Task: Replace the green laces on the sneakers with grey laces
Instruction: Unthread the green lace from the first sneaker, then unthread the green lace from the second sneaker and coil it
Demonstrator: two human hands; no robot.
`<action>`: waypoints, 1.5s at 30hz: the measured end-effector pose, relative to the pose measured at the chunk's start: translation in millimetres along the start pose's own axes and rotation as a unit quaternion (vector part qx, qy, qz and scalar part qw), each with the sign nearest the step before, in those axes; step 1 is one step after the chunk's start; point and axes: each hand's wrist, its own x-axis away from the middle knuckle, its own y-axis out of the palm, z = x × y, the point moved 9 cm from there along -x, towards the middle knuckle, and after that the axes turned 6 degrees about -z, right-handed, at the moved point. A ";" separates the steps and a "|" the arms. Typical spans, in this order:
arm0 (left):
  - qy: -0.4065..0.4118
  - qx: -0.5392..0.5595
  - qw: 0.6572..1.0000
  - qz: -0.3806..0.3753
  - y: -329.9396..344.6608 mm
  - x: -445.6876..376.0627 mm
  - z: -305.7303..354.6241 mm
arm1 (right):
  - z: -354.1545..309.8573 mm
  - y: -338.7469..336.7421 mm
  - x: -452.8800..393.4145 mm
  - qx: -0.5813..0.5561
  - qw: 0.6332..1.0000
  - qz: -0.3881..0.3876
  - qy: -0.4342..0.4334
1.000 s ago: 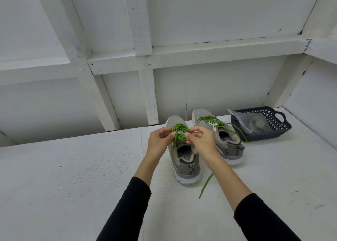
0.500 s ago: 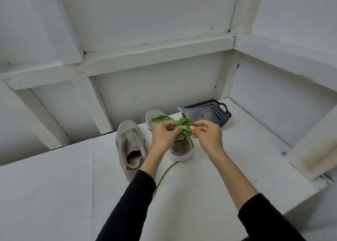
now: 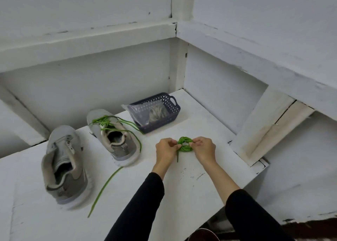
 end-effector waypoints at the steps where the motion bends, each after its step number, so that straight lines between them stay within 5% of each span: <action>1: -0.006 0.009 1.000 -0.007 3.0 -4.9 -2.3 | 0.3 -1.4 -4.9 0.009 1.000 0.002 -0.003; 5: 0.029 -0.041 0.999 0.015 -5.7 -4.3 16.4 | -5.2 -4.2 -14.4 0.054 0.998 0.018 -0.025; 9: 0.170 -0.134 0.962 0.165 -68.9 26.2 68.5 | -50.0 13.8 -7.0 0.099 0.985 0.012 -0.141; 12: 0.198 -0.161 0.930 0.263 -134.4 52.5 78.5 | -101.2 54.2 10.2 0.110 0.959 -0.056 -0.255; 18: 0.075 -0.271 0.889 0.361 -247.9 84.9 18.7 | -165.5 152.1 67.7 0.166 0.873 -0.217 -0.403; 24: -0.105 -0.311 0.875 0.355 -288.7 110.3 -47.7 | -165.8 216.8 106.8 0.407 0.762 -0.215 -0.455; 30: -0.108 -0.312 0.908 0.257 -289.2 99.6 -55.3 | -186.4 217.6 128.1 0.365 0.797 -0.176 -0.447; 45: -0.140 -0.275 0.896 0.320 -408.9 178.7 -126.9 | -197.3 307.4 231.3 0.340 0.778 -0.203 -0.488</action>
